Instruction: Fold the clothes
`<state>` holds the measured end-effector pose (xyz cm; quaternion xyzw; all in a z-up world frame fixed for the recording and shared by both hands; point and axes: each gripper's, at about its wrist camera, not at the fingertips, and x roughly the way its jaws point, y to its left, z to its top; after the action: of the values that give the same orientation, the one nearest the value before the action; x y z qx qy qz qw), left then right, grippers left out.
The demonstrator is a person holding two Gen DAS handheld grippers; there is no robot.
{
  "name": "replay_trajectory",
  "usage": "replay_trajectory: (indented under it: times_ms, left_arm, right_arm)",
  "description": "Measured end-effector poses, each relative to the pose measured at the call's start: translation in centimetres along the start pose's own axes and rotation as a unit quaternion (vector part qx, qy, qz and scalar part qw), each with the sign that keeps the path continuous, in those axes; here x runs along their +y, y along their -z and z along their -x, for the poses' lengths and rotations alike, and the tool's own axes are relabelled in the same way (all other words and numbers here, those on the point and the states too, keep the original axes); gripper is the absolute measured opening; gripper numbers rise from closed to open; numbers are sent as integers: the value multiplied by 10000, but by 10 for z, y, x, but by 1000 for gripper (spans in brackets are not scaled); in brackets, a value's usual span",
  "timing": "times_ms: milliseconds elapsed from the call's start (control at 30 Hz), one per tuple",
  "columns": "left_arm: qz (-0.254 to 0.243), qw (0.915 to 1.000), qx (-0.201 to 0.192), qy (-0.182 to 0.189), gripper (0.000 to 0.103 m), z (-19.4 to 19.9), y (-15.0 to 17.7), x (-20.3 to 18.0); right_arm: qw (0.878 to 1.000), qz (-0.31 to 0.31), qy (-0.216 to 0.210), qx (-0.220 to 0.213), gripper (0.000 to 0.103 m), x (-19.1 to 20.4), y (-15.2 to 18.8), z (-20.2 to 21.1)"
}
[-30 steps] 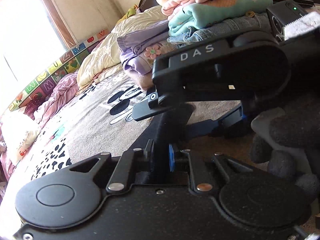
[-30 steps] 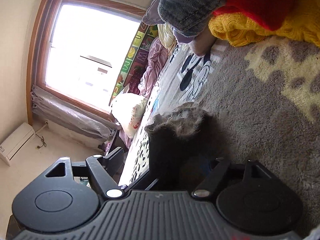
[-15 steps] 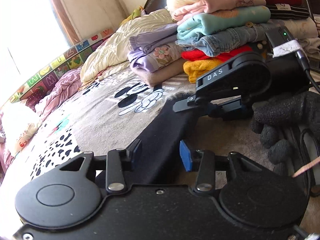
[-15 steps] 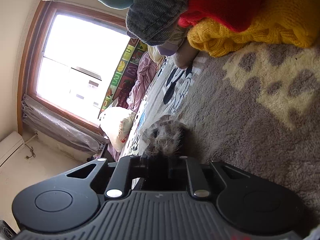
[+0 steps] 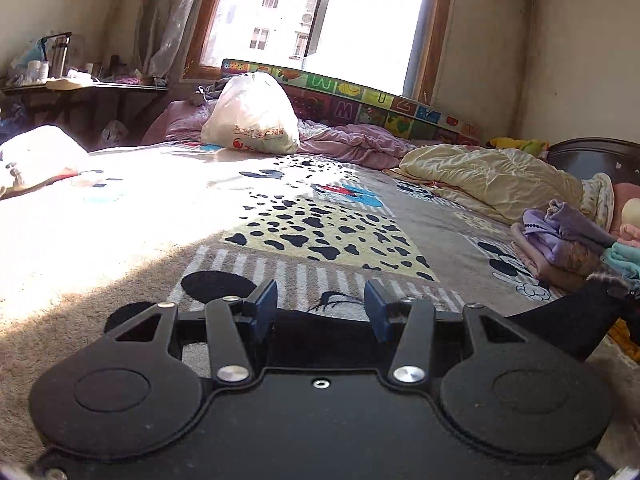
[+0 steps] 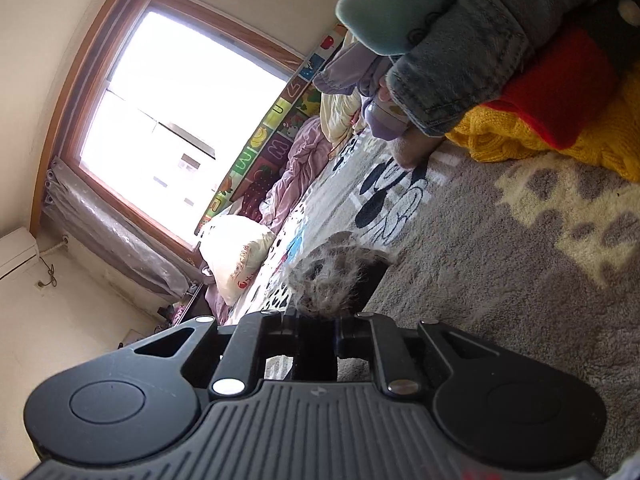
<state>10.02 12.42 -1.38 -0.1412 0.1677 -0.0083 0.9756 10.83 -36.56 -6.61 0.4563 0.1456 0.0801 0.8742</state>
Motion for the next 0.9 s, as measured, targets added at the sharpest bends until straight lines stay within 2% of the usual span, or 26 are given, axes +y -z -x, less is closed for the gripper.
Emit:
replay_trajectory:
  times_ms: [133,333,467,600,833,900]
  left_arm:
    - [864,9956,-141,321,47,0,-17,20]
    - [1308,9900,-201,491,48,5,-30,37]
    - [1712,9836,-263,495,49,10,-35,59]
    - [2051,9768,-274,550,51,13,-38,74]
    - [2168,9737,-241,665,51,14,-42,77]
    - [2176,9732,-228,714,52,14,-42,77]
  right_arm:
    - [9981,587,-195,41,17,53,1,-9]
    - [9832,1659,-641,416,17,147,31,-41]
    - [9568,2670,-671,936,17,198,79,-70]
    - [9140,3771,-576,1378,16,233,142,-87]
    - [8624,4700,-549,1797,16,265,217,-94]
    - [8523,4873,-540,1821,16,271,230,-93]
